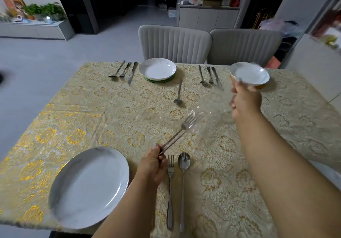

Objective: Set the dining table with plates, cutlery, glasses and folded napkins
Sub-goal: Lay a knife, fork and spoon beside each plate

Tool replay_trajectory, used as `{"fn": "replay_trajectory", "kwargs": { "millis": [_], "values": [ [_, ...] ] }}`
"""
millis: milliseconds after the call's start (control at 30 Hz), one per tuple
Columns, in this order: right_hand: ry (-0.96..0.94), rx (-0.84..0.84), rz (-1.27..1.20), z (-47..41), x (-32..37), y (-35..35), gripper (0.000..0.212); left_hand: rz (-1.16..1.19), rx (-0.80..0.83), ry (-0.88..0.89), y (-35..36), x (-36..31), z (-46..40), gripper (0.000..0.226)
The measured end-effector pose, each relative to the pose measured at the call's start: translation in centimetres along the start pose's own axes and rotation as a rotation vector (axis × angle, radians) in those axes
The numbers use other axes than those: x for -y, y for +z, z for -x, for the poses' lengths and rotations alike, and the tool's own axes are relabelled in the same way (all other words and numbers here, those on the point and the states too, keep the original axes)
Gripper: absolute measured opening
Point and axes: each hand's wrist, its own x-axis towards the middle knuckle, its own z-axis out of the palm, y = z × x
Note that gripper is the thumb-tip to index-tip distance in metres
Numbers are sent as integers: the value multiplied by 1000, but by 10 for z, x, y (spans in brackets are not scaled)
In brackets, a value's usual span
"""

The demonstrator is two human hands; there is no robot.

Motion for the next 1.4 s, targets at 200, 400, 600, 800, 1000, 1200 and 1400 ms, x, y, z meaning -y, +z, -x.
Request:
{"fn": "replay_trajectory", "kwargs": {
  "millis": [200,400,600,800,1000,1200,1400],
  "values": [
    [180,-252,-51,-42,-20,-32,35,122,-122,23,-4,-12,-6,26],
    [528,-33,24,-13,-73,-15,16,171,-122,10,21,-7,-6,24],
    [468,449,100,33,-91,-8,10,180,-112,-94,48,3,7,21],
    [299,723,155,56,-90,4,7,81,-41,-224,58,18,16,18],
    [188,756,340,50,-86,15,15,-731,64,54,51,10,23,19],
    [165,840,454,39,-85,43,41,-866,151,220,60,-2,7,30],
    [14,618,615,-8,-109,75,37,-581,138,109,57,-17,-21,23]
  ]
}}
